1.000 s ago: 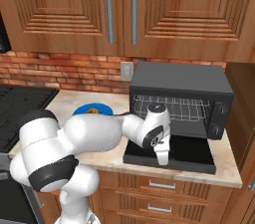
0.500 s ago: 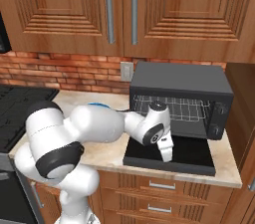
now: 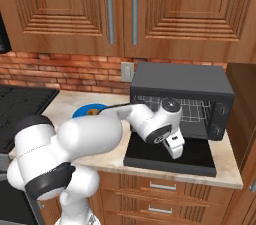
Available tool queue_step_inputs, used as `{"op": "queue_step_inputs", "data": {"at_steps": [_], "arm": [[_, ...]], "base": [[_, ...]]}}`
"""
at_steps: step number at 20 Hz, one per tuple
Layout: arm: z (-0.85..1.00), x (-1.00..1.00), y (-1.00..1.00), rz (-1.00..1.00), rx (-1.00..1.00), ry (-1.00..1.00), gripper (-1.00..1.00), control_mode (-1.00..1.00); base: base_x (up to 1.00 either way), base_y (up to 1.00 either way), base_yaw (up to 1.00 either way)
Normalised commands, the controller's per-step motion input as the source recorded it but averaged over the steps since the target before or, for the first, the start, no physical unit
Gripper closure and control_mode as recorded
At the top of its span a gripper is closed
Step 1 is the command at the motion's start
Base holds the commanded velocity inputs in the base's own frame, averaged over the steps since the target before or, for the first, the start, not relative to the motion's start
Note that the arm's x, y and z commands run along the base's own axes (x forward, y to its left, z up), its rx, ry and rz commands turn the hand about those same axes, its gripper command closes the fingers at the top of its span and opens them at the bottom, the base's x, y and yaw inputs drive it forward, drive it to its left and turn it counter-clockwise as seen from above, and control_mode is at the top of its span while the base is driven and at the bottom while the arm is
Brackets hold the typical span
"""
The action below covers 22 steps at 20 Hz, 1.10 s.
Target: Open the toaster oven door. Place the bread on the top rack in the toaster oven and place the chicken drumstick on the bottom rack.
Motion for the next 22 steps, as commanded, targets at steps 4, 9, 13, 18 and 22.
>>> {"op": "queue_step_inputs", "data": {"at_steps": [4,9,13,18,22], "arm": [[0.45,-0.08,0.00,0.38,-0.07,-0.08,1.00,-1.00],[0.26,-0.06,0.00,0.45,-0.09,-0.21,1.00,-1.00],[0.18,0.02,0.00,0.44,-0.08,-0.13,1.00,-1.00],[0.19,0.03,0.02,0.31,-0.13,0.01,-1.00,-1.00],[0.26,0.00,0.00,0.31,-0.13,0.18,-1.00,-1.00]], "base": [[0.00,0.00,0.00],[0.00,0.00,0.00],[0.00,0.00,0.00],[0.00,0.00,0.00],[0.00,0.00,0.00]]}}
